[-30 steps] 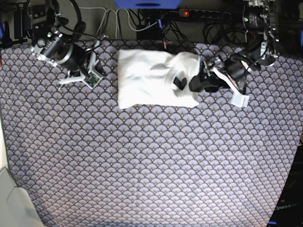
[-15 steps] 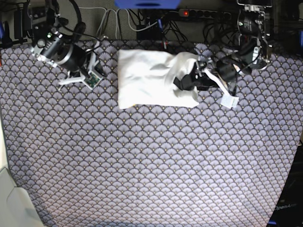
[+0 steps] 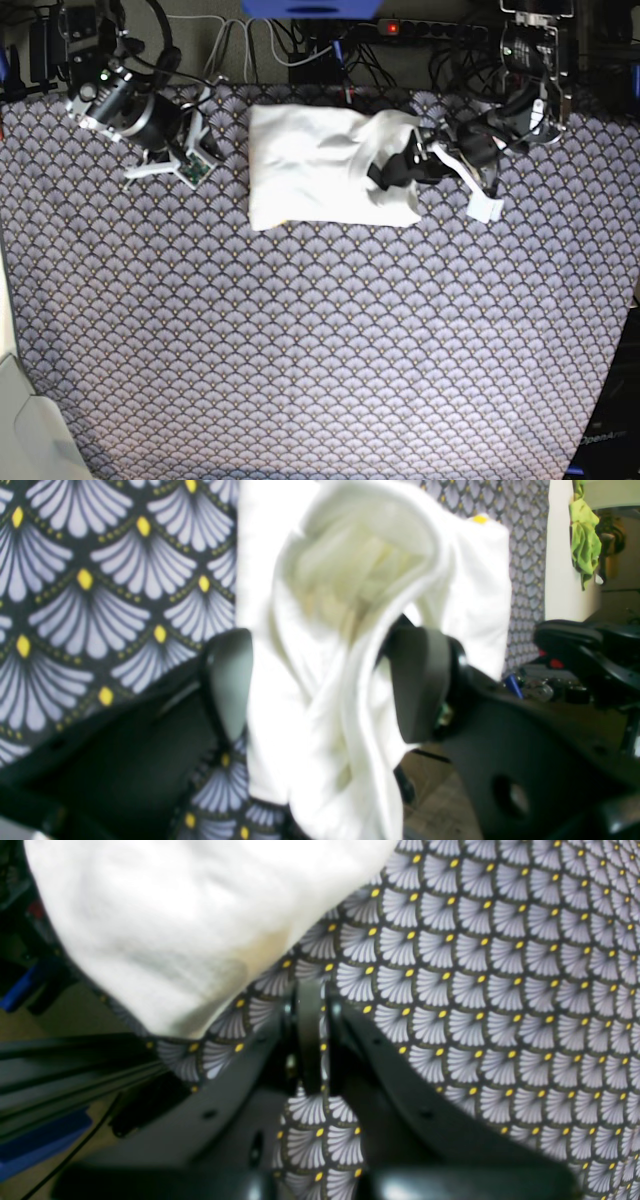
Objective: Fold the T-shirt properly
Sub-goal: 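Grasp the bundle's corner with the left gripper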
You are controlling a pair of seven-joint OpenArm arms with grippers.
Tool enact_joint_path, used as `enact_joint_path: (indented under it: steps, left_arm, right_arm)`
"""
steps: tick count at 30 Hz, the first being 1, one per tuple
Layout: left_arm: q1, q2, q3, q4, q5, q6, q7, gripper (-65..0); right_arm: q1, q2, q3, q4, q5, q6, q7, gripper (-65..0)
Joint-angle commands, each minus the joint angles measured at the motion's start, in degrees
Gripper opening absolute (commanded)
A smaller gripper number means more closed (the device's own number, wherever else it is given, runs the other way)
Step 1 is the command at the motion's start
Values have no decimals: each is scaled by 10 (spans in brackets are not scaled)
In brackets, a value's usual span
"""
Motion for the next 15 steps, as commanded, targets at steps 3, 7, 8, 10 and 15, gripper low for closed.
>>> enact_joint_path:
  steps: [3, 7, 8, 10, 15]
  left_arm:
    - [-7, -2, 0, -21, -10, -3, -15, -228]
    - [-20, -1, 0, -69, -10, -4, -14, -228]
    - [-23, -1, 1, -75, -10, -4, -14, -228]
    - [-27, -1, 1, -80, -10, -5, -14, -228]
    - [-37, -1, 1, -82, -14, -7, -8, -229]
  right_arm:
    - [5, 5, 1, 5, 6, -1, 12, -650]
    - [5, 5, 1, 5, 6, -1, 12, -650]
    - [5, 5, 1, 5, 6, -1, 12, -650]
    - [5, 5, 1, 5, 6, -1, 12, -650]
    - [5, 5, 1, 5, 6, -1, 12, -650]
